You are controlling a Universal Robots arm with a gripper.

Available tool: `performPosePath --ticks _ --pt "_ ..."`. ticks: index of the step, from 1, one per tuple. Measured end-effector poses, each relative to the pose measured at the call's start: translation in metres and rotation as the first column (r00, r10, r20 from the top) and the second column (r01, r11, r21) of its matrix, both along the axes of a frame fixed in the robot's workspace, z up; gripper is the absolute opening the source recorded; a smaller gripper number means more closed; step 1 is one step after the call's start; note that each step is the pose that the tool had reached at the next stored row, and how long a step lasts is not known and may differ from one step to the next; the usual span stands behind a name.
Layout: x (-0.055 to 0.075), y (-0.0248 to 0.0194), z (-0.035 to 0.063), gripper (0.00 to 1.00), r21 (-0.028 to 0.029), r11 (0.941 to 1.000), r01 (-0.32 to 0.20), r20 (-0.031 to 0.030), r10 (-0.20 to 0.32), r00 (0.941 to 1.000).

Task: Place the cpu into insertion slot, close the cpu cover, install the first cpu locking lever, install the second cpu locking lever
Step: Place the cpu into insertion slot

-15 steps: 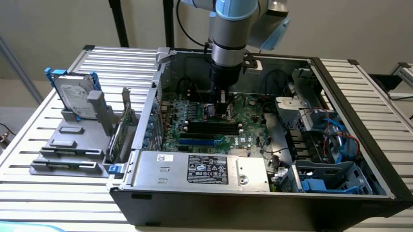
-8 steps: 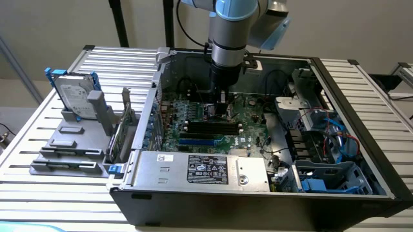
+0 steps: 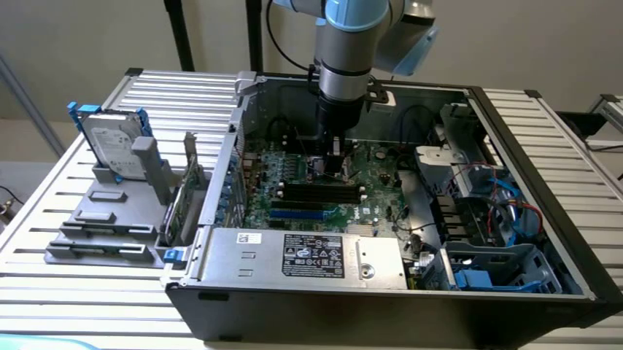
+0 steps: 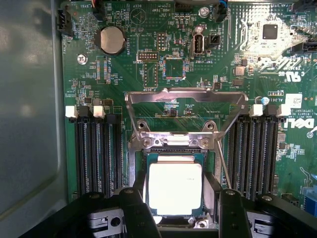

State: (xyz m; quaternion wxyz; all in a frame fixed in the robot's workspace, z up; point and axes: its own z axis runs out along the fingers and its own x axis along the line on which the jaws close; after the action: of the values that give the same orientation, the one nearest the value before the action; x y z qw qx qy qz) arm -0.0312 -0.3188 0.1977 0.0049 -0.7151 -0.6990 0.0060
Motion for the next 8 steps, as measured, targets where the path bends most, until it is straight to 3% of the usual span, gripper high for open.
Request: performPosePath --ticks 8 --pt "0.0000 0.0003 -0.0002 0.54 -0.0001 1.0000 0.000 -0.0001 0.000 1.0000"
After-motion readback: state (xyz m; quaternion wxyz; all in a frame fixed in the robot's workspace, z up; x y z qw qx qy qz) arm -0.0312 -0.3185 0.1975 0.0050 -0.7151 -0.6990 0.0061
